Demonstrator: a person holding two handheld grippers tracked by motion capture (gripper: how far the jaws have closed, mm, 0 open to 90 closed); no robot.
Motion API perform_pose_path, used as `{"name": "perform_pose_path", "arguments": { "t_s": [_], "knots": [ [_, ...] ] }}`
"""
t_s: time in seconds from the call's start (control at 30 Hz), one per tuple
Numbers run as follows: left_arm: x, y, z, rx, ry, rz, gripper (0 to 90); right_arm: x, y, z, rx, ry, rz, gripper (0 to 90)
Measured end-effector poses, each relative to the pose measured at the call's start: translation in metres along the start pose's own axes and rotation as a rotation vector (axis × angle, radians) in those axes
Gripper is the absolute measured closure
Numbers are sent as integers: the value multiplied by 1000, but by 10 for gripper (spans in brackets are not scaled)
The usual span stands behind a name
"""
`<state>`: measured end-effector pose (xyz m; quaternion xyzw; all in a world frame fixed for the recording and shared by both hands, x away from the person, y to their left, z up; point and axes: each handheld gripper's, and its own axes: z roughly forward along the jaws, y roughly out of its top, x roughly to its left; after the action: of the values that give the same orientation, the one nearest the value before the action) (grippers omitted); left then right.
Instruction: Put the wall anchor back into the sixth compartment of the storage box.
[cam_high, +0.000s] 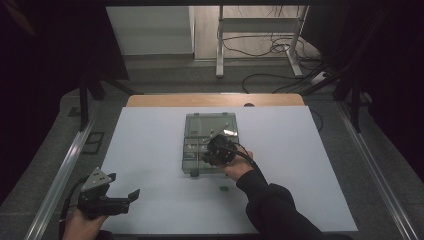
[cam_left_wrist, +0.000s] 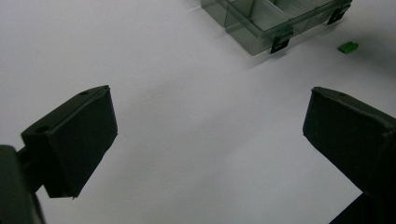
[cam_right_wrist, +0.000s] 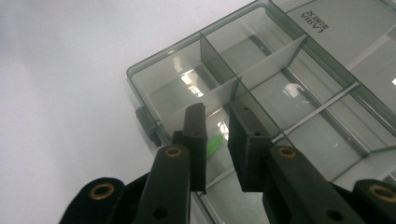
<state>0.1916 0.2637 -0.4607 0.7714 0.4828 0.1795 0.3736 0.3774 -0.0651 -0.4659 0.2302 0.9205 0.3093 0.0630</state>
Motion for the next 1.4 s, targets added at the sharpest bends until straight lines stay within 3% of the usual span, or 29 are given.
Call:
{"name": "perform_pose_path", "arguments": {
  "t_s": [0.2,0.47,0.5,0.67,0.7,1.0,1.13,1.4],
  "knots": [
    [0,0,0,0,1,0,35,3,-1,-10,-3,24,15,699],
    [-1,0,1,4,5,4,36,5,-7,-24,-38,32,19,506],
    [-1,0,1,4,5,3,36,6,-10,-26,-48,26,4,451],
    [-1,0,0,4,5,3,36,9,-14,-31,-50,15,-22,399],
    [-1,0,0,3,5,3,36,9,-16,-34,-60,13,-27,356],
    [-1,0,0,3,4,3,36,9,-27,-40,-56,6,-6,222],
    [-1,0,0,3,3,3,36,8,-33,-43,-46,-14,3,104],
    [0,0,0,1,0,1,36,11,-40,-46,-29,-33,1,26]
  ]
}}
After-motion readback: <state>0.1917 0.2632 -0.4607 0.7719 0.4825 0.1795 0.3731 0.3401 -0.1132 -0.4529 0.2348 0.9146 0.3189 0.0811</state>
